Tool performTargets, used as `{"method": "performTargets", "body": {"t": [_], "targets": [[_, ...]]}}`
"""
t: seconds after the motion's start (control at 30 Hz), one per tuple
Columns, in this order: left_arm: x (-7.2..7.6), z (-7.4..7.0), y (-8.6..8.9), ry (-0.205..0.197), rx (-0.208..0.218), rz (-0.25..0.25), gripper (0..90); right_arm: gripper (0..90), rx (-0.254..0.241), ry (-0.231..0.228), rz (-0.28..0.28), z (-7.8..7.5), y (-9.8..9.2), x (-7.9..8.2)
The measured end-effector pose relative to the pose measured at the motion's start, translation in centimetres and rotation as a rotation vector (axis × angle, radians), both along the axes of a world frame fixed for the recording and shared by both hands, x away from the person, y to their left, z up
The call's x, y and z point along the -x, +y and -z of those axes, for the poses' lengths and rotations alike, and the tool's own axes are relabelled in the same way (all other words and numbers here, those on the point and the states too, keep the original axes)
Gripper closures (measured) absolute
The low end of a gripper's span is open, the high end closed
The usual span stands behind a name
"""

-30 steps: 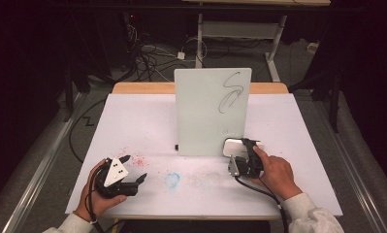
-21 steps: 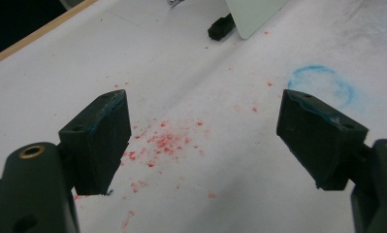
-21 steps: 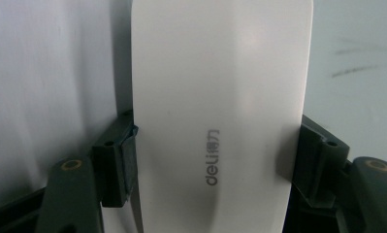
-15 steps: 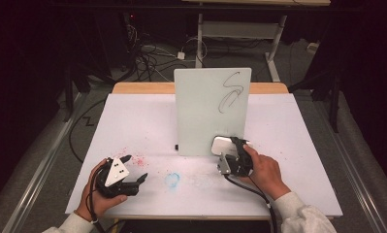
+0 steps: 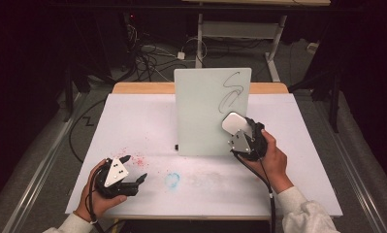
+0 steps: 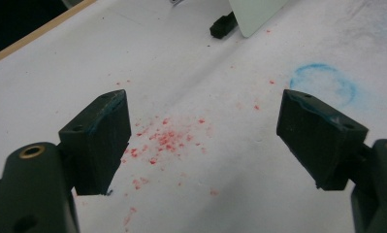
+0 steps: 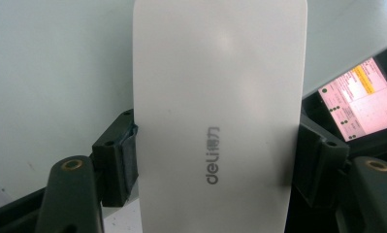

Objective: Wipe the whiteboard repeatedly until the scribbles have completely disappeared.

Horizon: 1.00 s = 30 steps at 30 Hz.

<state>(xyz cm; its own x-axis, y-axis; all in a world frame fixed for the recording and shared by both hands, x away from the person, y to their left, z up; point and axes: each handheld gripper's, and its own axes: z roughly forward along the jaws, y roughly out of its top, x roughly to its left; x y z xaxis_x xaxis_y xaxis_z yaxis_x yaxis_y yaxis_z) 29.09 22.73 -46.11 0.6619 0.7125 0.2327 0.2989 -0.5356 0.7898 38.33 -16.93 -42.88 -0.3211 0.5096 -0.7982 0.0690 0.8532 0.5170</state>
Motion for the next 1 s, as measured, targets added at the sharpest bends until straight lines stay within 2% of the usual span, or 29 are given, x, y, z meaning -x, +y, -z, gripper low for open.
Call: {"method": "performTargets", "body": {"t": [0.17,0.33,0.47,0.53,0.7,0.8,1.0], "targets": [[0.0,0.0,0.0,-0.002,0.0,0.001,19.3,30.8,0.016,0.048,-0.039,1.2,0.8,0.3],[0.0,-0.1,0.0,-0.003,-0.002,0.002,19.3,30.7,0.031,0.058,-0.068,2.7,1.9,0.9],[0.0,-0.1,0.0,-0.006,-0.001,0.001,19.3,30.8,0.031,0.07,-0.08,2.6,1.9,0.8],[0.0,0.0,0.0,-0.007,-0.006,0.001,19.3,30.8,0.032,0.061,-0.076,2.2,1.9,0.7],[0.1,-0.1,-0.1,-0.011,-0.01,0.005,19.3,30.8,-0.015,0.035,-0.064,0.5,1.7,0.0],[0.1,-0.1,-0.1,-0.015,-0.01,0.005,19.3,30.8,-0.065,0.024,-0.056,-0.8,1.4,-0.6],[0.2,0.0,-0.1,-0.017,-0.01,0.005,19.4,30.9,-0.197,0.005,-0.026,-3.4,0.7,-1.6]]}}
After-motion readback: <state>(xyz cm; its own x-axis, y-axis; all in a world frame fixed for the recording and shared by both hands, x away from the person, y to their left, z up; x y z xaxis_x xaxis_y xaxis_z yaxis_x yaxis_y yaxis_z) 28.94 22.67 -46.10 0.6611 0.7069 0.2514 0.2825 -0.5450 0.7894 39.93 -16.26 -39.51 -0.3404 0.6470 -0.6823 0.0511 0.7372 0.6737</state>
